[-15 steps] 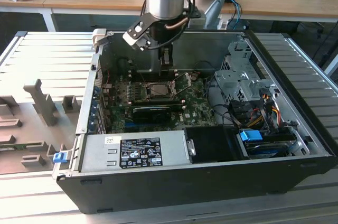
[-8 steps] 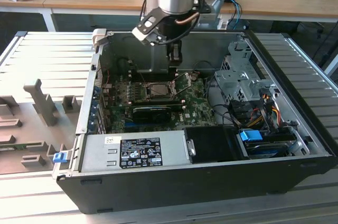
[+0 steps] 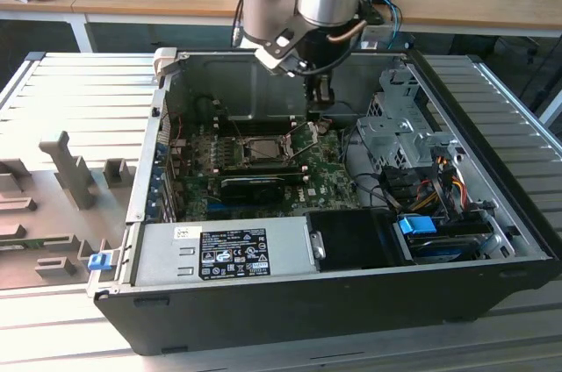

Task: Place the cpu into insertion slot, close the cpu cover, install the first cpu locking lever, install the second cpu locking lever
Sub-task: 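Close the cpu cover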

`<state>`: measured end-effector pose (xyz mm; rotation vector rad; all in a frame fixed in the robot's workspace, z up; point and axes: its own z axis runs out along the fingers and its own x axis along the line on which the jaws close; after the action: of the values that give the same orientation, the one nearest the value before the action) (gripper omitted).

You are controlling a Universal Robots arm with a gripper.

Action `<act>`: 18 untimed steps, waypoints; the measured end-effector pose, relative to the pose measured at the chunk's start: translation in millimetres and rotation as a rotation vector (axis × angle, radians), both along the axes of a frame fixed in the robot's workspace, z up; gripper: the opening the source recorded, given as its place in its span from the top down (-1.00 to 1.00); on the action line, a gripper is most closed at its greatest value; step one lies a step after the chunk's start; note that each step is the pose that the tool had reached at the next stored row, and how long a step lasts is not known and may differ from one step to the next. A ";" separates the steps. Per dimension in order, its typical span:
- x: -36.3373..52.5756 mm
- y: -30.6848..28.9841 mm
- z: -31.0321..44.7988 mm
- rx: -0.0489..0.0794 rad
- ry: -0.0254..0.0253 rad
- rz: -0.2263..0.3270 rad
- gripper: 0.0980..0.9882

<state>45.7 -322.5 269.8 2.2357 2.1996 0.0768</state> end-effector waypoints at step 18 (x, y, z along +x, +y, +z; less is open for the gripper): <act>7.0 0.3 -22.2 0.002 0.0463 0.035 0.98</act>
<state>52.7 -322.2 247.6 2.2227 2.2629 0.0278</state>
